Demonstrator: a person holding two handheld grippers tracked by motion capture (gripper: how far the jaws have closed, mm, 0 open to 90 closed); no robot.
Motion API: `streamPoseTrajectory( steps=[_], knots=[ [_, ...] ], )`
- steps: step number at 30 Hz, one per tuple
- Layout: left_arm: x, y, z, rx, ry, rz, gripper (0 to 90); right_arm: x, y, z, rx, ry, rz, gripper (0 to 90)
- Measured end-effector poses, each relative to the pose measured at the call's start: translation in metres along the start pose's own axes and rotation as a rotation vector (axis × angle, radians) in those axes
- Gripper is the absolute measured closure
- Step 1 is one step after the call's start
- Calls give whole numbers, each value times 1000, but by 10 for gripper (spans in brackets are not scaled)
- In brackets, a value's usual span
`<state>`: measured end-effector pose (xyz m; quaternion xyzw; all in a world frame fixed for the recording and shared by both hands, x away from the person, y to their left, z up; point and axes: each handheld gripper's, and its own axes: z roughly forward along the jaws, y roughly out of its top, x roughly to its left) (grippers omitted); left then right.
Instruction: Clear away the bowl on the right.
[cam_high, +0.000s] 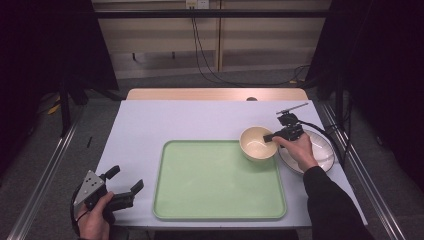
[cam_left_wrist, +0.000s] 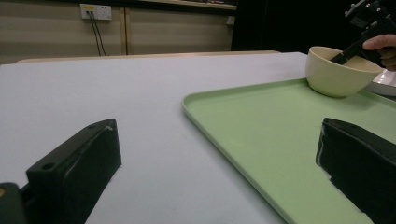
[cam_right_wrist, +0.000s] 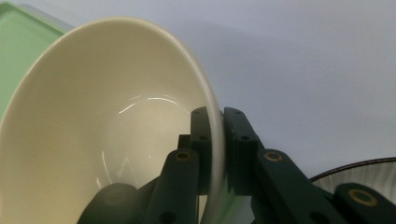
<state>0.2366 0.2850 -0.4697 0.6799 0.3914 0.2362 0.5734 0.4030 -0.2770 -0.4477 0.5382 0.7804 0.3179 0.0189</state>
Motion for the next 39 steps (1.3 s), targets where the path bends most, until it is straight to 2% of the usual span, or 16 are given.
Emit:
streamPoseTrajectory(
  steps=[5,6,10,16,25,29,33,39],
  knots=[
    [0,0,0,5,0,8,1,-5,-4,1,-9,15,26,839],
    [1,0,0,5,-1,8,1,-7,-4,1,-15,21,13,839],
    [1,0,0,5,-2,8,0,-5,-5,0,-12,7,17,838],
    [0,0,0,3,-2,8,1,-4,-8,1,-32,-7,-14,838],
    [1,0,-1,3,-2,7,1,-4,-9,-2,-82,9,-48,799],
    [0,0,-1,2,0,8,1,-3,-9,-2,-95,23,-58,741],
    [0,0,0,3,-3,7,1,-3,-10,-1,-101,-5,-79,653],
    [0,0,0,3,-3,6,1,-3,-9,-1,-119,-5,-82,439]
  ],
)
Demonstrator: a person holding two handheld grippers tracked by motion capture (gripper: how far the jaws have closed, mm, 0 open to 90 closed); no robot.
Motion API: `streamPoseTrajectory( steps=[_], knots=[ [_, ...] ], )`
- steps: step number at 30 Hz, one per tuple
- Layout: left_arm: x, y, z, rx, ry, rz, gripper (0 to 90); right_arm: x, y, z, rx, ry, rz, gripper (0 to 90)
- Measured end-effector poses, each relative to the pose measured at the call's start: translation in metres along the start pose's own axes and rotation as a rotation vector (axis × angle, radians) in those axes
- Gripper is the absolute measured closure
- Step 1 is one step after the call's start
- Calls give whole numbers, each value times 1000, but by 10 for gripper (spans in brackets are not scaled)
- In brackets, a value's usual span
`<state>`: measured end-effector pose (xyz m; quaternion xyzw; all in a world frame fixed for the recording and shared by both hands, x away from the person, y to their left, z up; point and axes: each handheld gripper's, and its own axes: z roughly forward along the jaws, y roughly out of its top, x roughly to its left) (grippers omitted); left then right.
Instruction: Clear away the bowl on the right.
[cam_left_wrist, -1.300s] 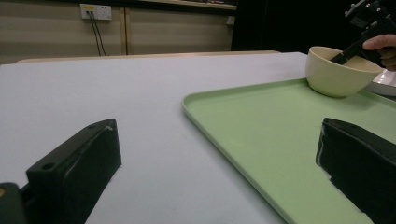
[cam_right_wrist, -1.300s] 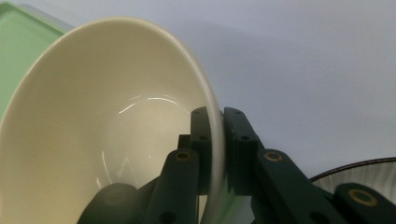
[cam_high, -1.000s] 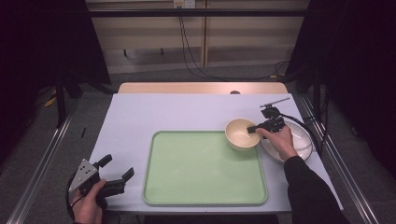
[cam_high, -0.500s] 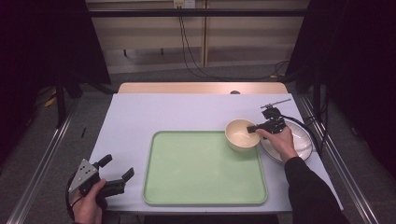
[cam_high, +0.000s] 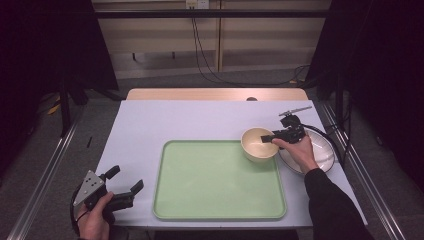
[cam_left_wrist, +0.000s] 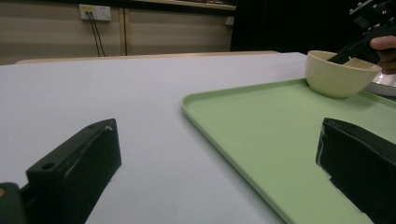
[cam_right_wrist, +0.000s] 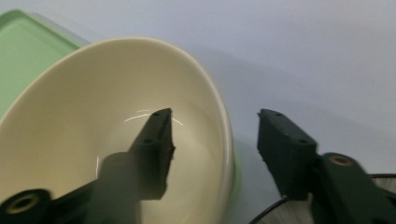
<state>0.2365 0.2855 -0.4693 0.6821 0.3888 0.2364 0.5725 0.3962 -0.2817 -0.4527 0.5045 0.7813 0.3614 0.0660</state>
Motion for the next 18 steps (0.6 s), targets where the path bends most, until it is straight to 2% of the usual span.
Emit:
streamPoseTrajectory(
  steps=[2,4,7,9,12,18],
  knots=[
    [0,0,0,0,-1,1,1,0,1,0,2,-11,8,369],
    [0,0,0,0,0,0,1,-1,1,1,-11,-2,7,320],
    [0,0,0,0,-1,1,0,-1,1,2,-15,14,13,191],
    [0,0,0,0,0,0,0,-2,2,3,-10,6,14,103],
    [0,0,0,0,0,1,1,-1,2,3,-17,3,9,88],
    [0,0,0,1,2,0,1,-2,3,-4,-78,-1,9,79]
  ],
)
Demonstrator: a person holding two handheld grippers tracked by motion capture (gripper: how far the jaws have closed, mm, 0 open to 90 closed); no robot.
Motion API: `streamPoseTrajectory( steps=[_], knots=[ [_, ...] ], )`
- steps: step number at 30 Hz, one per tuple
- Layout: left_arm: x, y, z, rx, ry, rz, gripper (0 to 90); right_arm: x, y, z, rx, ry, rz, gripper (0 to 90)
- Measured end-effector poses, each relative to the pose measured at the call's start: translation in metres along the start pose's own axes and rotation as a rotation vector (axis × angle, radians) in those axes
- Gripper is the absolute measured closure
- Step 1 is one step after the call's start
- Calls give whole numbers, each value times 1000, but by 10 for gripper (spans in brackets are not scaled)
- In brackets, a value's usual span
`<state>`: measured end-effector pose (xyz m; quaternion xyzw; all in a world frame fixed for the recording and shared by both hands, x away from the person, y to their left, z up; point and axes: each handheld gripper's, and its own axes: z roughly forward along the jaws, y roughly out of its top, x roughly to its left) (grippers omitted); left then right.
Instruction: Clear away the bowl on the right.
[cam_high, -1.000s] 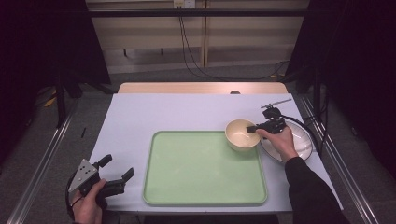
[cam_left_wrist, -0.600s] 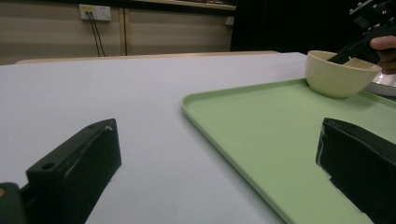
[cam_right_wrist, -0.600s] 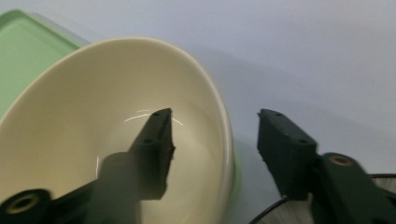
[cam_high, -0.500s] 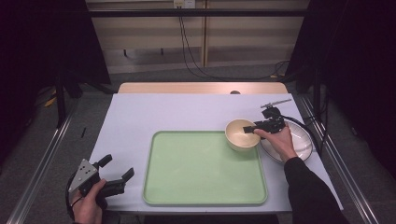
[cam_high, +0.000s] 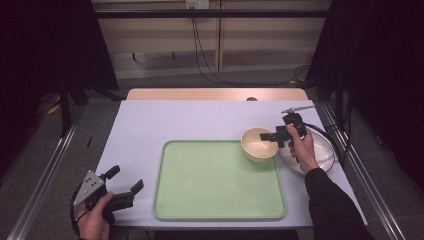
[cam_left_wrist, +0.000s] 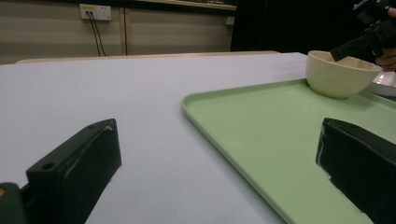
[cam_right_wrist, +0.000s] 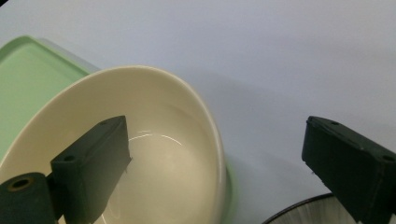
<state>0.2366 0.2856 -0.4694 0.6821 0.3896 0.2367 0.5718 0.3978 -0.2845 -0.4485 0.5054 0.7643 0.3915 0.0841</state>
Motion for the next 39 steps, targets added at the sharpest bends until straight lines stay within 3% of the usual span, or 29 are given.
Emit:
streamPoseTrajectory(
  steps=[4,6,11,19,22,26,30,39],
  knots=[
    [0,0,0,0,5,-2,1,4,-3,-2,-47,-15,-24,61],
    [1,0,0,3,7,4,1,7,-4,-7,-96,-29,-30,42],
    [0,0,0,-5,5,-5,0,8,-8,-16,-126,-84,-63,46],
    [0,0,0,1,6,0,0,10,-12,-29,-126,-118,-75,29],
    [0,0,0,-1,6,-5,0,10,-14,-37,-141,-88,-74,20],
    [0,0,0,-6,6,-8,1,11,-17,-42,-150,-118,-81,28],
    [0,0,1,-6,5,-5,1,15,-22,-49,-153,-104,-97,28],
    [1,0,0,3,4,4,0,21,-36,-63,-211,-137,-125,28]
  ],
)
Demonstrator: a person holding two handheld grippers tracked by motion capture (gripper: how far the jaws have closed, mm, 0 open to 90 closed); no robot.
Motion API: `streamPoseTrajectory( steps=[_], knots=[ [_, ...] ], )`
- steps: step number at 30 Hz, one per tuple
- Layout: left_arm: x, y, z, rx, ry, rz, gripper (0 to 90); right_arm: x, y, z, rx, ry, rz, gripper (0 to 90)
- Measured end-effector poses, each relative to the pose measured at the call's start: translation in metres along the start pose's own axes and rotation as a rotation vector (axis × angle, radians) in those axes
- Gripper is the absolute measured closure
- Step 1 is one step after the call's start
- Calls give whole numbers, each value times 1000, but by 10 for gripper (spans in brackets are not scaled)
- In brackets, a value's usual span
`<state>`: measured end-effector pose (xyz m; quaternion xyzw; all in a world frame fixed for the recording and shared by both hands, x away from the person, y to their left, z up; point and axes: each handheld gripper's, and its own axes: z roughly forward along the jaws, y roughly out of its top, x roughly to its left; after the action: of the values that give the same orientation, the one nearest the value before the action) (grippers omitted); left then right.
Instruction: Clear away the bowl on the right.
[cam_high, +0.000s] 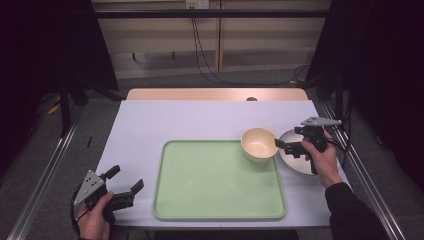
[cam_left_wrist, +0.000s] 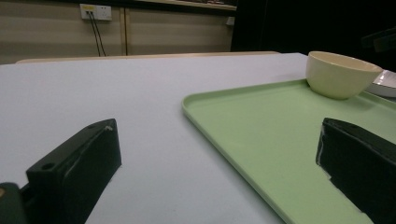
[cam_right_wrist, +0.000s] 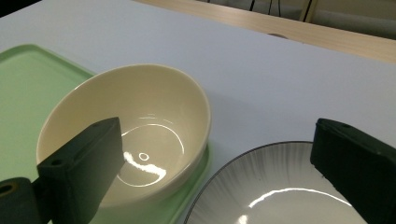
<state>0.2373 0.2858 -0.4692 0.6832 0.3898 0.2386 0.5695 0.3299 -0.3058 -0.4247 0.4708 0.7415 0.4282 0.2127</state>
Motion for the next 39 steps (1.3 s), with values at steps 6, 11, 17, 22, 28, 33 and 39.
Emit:
streamPoseTrajectory(
  steps=[6,11,17,22,28,33,39],
  knots=[
    [-1,0,1,-6,-5,-7,1,2,-4,-10,-16,-16,-2,28],
    [-2,0,2,-11,-7,-13,1,4,-7,-20,-22,-21,5,31],
    [-1,0,2,-7,-5,-5,1,4,-14,-32,-38,-34,11,31],
    [-1,1,2,-15,-3,-10,1,4,-21,-41,-44,-44,14,31],
    [-1,1,2,-13,-6,-2,1,5,-32,-52,-59,-48,25,32],
    [-1,1,1,-14,0,-2,1,6,-40,-58,-65,-55,28,33],
    [-2,1,0,-25,-1,-8,1,10,-48,-68,-73,-56,32,32]
  ],
)
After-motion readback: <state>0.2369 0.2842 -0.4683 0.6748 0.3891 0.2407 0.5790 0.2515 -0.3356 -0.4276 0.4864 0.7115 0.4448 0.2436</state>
